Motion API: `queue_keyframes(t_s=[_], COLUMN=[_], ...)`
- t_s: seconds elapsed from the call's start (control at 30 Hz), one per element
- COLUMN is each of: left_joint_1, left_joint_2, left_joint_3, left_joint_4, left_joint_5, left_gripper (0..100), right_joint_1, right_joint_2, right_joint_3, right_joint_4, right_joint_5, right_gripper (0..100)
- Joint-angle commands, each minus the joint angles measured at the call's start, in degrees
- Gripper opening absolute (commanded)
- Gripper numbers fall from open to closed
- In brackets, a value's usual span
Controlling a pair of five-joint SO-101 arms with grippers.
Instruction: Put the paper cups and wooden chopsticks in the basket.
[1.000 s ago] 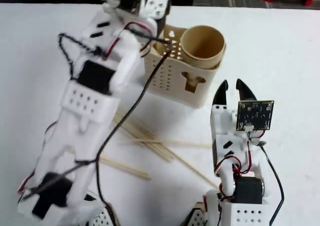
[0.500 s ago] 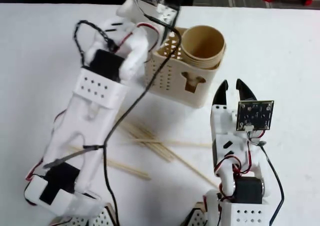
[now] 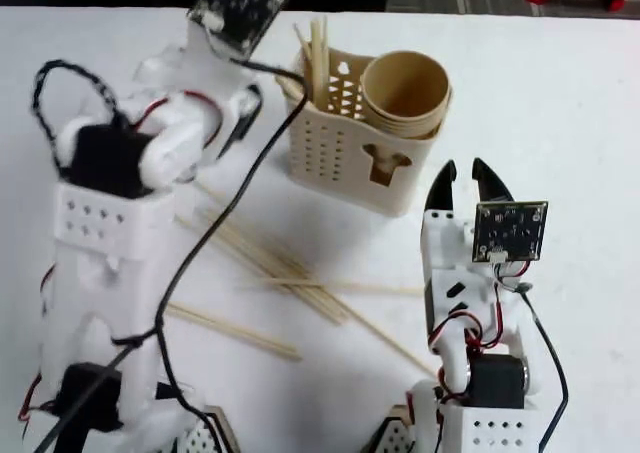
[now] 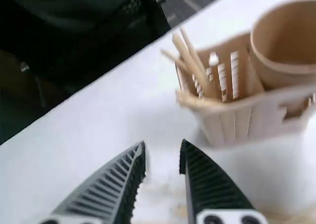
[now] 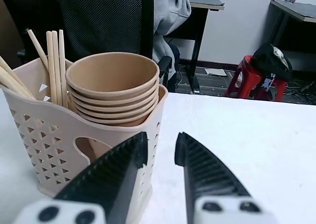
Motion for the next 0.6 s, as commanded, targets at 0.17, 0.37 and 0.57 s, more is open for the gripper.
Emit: queue_keyframes(t_s=[0.17, 0.37, 0.57], left_joint_1=[-0.57, -0.31, 0.57], left_joint_2=[-4.35, -4.44, -9.36], left_joint_3=[11.96, 25.76, 38.77], left_joint_4=[11.6, 12.66, 9.67], left_joint_5=[-20.22, -27.78, -35.87], left_gripper=[19, 19, 15], right_joint_1=[0.66, 0.66, 0.66], right_joint_2=[-0.57, -0.57, -0.57], right_joint_3=[-0.44, -0.35, -0.35], right_joint_4=[-1.45, -1.45, -1.45], right_joint_5=[0.53, 0.53, 0.53], right_gripper=[10.7, 10.8, 10.8])
